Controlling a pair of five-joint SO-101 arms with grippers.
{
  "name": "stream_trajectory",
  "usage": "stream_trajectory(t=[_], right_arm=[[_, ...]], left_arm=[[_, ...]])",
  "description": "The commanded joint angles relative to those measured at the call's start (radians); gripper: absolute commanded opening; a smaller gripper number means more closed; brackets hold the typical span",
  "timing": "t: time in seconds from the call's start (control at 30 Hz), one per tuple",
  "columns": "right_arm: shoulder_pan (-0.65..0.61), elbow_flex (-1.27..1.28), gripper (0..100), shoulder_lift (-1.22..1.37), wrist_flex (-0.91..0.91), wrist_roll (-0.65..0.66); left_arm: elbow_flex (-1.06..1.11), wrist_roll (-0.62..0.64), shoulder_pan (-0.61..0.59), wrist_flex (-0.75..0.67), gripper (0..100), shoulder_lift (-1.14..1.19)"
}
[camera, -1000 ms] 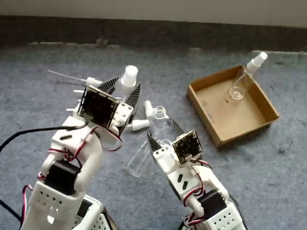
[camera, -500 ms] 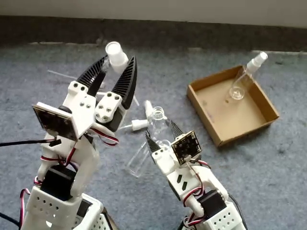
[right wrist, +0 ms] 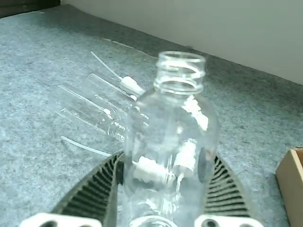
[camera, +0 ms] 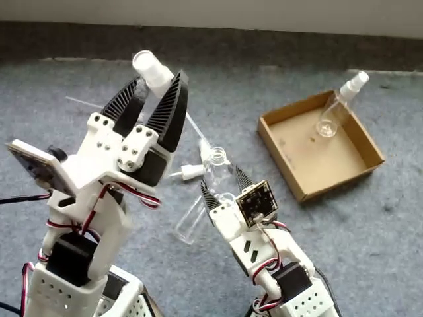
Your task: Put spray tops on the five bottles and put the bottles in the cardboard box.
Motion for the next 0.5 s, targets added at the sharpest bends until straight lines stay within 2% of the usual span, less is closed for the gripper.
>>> stream_trajectory(t=[0.0, 0.17, 0.33, 0.47], right_arm=[[-0.010, 0.113, 13.1, 0.001, -0.027, 0.000], [-0.010, 0.113, 13.1, 0.001, -0.027, 0.000], [-0.010, 0.113, 13.1, 0.001, -0.027, 0.000], [-0.010, 0.113, 13.1, 0.001, -0.027, 0.000]], left_arm=[[-0.070, 0.008, 0.050, 0.005, 7, 0.079], [-0.127, 0.006, 0.044, 0.009, 7, 0.199], [-0.105, 0.003, 0.042, 0.009, 7, 0.206], [-0.059, -0.077, 0.048, 0.006, 7, 0.206]])
